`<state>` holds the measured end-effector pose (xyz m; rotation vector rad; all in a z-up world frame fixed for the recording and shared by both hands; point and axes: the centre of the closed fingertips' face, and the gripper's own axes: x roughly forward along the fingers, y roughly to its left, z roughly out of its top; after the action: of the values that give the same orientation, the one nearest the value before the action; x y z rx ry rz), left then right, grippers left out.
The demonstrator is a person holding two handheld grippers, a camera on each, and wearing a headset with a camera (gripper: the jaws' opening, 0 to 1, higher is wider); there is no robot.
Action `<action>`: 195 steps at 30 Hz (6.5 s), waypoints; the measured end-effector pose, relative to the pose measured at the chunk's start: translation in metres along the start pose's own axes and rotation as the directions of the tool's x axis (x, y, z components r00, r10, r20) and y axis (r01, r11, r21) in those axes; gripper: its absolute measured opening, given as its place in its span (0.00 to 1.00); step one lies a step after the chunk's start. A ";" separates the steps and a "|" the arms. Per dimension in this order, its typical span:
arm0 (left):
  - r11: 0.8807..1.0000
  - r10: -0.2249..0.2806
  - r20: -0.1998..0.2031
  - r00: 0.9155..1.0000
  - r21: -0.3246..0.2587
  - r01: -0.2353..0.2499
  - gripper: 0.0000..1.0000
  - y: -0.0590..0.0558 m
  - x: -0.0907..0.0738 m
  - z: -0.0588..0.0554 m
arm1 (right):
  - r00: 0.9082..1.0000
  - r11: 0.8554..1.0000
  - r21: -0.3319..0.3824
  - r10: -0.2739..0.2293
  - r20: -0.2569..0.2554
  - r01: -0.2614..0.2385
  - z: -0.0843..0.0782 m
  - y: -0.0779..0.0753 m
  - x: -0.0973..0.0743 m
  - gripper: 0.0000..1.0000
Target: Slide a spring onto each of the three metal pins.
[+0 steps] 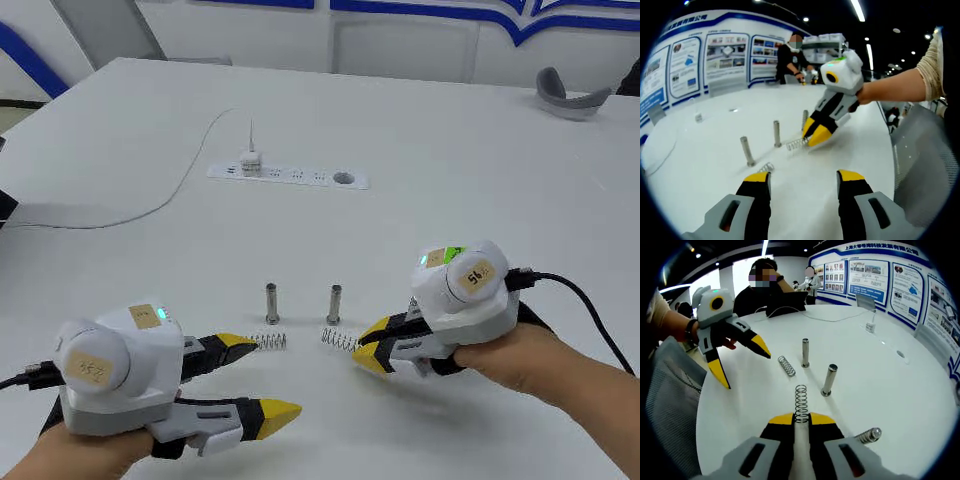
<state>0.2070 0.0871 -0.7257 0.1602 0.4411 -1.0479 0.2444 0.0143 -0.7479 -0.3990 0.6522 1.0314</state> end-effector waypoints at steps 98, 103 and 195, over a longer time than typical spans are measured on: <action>0.972 -0.155 0.034 0.987 0.181 0.146 0.11 -0.045 0.020 0.024 | 0.970 0.937 -0.255 0.243 -0.015 -0.239 0.061 0.083 -0.033 0.13; 0.974 -0.153 0.039 0.987 0.174 0.144 0.11 -0.044 0.019 0.025 | 0.967 0.944 -0.219 0.255 0.017 -0.245 0.065 0.083 -0.032 0.12; 0.994 0.110 0.069 0.991 -0.015 -0.110 0.54 0.029 -0.031 0.006 | 0.990 0.995 -0.036 -0.087 0.111 0.092 0.091 -0.040 -0.014 0.12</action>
<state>0.2205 0.1247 -0.7096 0.1362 0.3703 -0.9399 0.3026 0.0398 -0.6707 -0.4012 0.5110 0.9756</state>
